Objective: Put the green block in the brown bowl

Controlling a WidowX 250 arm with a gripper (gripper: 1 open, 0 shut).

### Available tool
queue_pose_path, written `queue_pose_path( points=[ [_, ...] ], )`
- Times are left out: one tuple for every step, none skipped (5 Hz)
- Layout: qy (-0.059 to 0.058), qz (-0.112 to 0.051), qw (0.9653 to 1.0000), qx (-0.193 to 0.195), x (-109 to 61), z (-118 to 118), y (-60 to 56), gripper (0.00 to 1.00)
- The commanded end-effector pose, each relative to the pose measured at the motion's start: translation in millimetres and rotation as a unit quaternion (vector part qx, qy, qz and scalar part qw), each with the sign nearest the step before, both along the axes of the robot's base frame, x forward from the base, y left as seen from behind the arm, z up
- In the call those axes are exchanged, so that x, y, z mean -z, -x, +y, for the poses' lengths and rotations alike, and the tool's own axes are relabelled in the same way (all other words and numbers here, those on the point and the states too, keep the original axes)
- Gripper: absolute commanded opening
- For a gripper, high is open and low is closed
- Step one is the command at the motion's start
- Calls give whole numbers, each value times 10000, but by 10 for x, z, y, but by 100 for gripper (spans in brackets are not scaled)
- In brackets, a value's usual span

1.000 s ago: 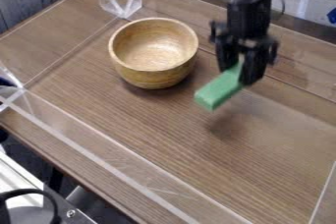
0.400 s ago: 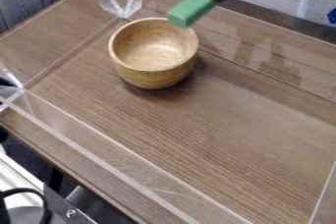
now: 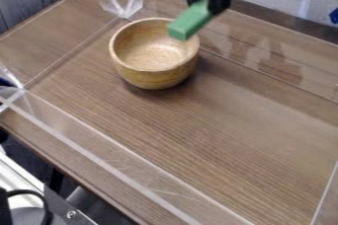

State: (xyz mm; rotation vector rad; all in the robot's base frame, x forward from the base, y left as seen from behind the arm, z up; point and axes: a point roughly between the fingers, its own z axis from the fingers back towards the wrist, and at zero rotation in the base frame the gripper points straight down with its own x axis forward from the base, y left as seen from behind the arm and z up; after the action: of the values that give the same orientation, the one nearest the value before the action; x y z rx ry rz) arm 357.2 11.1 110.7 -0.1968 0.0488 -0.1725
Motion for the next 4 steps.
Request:
queue_pose_path(
  points=[
    [-114, -205, 9997, 44, -139, 375, 19, 0],
    [-254, -137, 9996, 60, -124, 870, 99, 0],
    [-244, -155, 9994, 203, -111, 910, 135, 0],
    [-206, -190, 9991, 331, -158, 861, 149, 0]
  ],
)
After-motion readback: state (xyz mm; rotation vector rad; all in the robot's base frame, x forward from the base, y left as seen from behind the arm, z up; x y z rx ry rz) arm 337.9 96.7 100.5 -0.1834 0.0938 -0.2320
